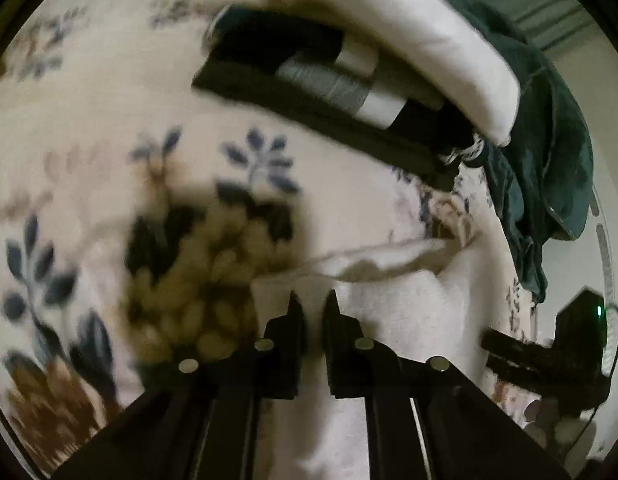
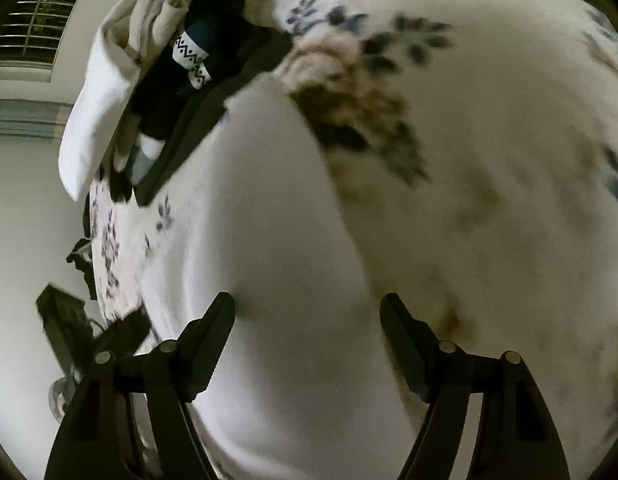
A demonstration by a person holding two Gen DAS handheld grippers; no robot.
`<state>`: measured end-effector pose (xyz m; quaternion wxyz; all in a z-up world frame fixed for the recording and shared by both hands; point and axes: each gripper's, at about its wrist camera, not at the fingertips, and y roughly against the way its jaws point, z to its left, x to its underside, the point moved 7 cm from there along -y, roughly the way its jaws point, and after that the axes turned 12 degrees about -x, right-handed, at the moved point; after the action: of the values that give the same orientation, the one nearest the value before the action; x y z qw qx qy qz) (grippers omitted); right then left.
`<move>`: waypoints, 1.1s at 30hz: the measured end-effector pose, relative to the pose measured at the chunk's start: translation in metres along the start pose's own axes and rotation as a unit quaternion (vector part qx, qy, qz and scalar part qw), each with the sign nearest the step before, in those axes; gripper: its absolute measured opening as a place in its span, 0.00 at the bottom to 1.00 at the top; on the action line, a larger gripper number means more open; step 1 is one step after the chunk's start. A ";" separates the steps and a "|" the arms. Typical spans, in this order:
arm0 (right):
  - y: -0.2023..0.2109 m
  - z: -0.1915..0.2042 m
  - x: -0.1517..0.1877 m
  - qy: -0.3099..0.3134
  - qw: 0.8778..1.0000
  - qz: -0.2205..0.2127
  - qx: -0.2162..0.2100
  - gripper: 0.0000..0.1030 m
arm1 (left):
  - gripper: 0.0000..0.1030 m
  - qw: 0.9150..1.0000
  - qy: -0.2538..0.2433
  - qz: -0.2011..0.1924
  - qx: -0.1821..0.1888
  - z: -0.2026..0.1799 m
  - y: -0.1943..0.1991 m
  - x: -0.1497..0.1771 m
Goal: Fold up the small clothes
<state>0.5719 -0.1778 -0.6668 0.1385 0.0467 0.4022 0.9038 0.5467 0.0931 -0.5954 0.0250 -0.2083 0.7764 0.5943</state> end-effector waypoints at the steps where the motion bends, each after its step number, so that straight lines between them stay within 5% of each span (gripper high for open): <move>1: -0.010 0.000 -0.011 0.001 1.000 -0.010 0.018 0.19 | 0.05 1.000 0.001 -0.010 0.003 0.002 0.005 -0.004; 5: -0.011 -0.021 -0.018 -0.020 0.998 -0.042 0.049 0.13 | 0.05 1.000 0.018 0.006 0.007 0.019 -0.017 -0.025; 8: -0.024 -0.031 -0.018 -0.030 0.999 -0.007 0.040 0.15 | 0.06 0.999 0.004 0.045 -0.006 0.024 -0.048 -0.019; 11: -0.019 -0.021 -0.034 -0.035 0.998 -0.002 0.042 0.30 | 0.11 0.998 -0.002 0.060 0.003 0.020 -0.045 -0.018; 12: -0.014 -0.012 -0.040 -0.022 0.999 -0.008 0.038 0.35 | 0.16 0.998 0.001 0.063 0.009 0.021 -0.041 -0.017; 15: -0.014 0.014 -0.062 0.050 0.997 -0.021 0.055 0.55 | 0.54 0.998 0.015 0.056 0.017 0.027 -0.029 -0.020; 16: -0.021 0.020 -0.068 0.063 0.996 -0.017 0.062 0.55 | 0.58 0.998 0.020 0.049 0.018 0.028 -0.027 -0.021; 18: -0.048 0.017 -0.076 0.076 0.995 0.022 0.069 0.55 | 0.59 0.999 0.017 0.046 0.021 0.029 -0.030 -0.022; 20: -0.073 -0.013 -0.078 0.042 0.989 0.076 0.120 0.55 | 0.59 0.998 0.008 0.054 0.006 0.031 -0.037 -0.022; 22: -0.068 -0.015 -0.077 0.026 0.992 0.070 0.107 0.55 | 0.58 0.999 0.008 0.051 0.007 0.032 -0.033 -0.021; 24: -0.044 -0.005 -0.068 0.023 0.995 0.056 0.078 0.55 | 0.59 0.999 0.009 0.040 0.016 0.029 -0.020 -0.018; 28: 0.013 0.001 -0.024 0.001 0.998 0.052 0.021 0.72 | 0.59 0.997 0.021 0.046 0.051 0.035 0.028 0.011; 33: 0.082 -0.019 0.075 -0.030 0.996 0.082 0.014 0.72 | 0.60 0.996 0.031 0.071 0.051 0.046 0.099 0.093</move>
<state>0.4788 -0.2215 -0.6210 0.0751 0.1087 0.4049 0.9048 0.4177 0.1295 -0.5455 -0.0307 -0.1698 0.8192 0.5470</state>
